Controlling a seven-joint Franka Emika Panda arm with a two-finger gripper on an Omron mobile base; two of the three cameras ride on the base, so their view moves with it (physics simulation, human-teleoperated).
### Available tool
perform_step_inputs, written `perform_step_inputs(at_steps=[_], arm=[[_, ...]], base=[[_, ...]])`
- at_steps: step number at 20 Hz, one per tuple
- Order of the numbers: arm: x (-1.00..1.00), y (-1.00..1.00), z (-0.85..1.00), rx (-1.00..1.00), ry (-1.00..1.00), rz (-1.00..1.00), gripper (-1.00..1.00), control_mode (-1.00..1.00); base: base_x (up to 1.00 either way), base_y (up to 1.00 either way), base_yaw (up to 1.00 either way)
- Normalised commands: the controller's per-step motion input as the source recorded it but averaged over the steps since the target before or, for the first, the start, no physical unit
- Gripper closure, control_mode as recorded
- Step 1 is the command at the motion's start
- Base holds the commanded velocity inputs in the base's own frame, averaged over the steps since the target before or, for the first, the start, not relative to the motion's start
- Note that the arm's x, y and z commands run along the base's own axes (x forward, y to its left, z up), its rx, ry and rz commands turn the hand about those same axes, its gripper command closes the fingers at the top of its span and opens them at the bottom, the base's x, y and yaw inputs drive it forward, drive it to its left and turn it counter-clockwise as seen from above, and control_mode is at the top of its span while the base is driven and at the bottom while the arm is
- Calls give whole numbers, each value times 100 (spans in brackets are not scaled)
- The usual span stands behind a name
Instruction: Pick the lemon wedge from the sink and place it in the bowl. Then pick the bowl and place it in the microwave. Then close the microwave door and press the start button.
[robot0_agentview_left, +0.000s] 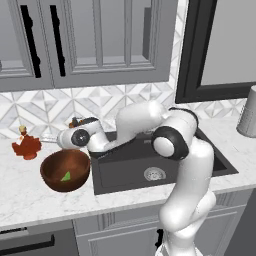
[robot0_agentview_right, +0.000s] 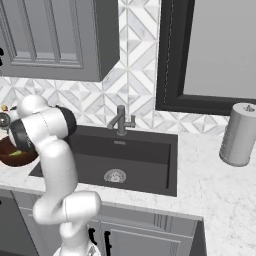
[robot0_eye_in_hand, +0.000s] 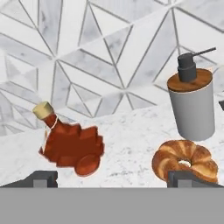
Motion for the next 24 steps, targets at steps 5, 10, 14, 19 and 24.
perform_step_inputs(at_steps=[5, 10, 14, 19, 24], arm=[[-29, -66, 54, 7, 1, 0, -100, -100], [-52, -30, 96, 3, 4, -5, -100, -100], [-34, 0, 100, 0, -51, -14, -100, -100], [-45, 0, 100, 1, -29, -16, -100, -100], [-34, -17, 100, 0, 17, -11, -100, -100]], base=[[0, 0, 0], [0, 0, 0], [0, 0, 0], [0, 0, 0], [0, 0, 0]])
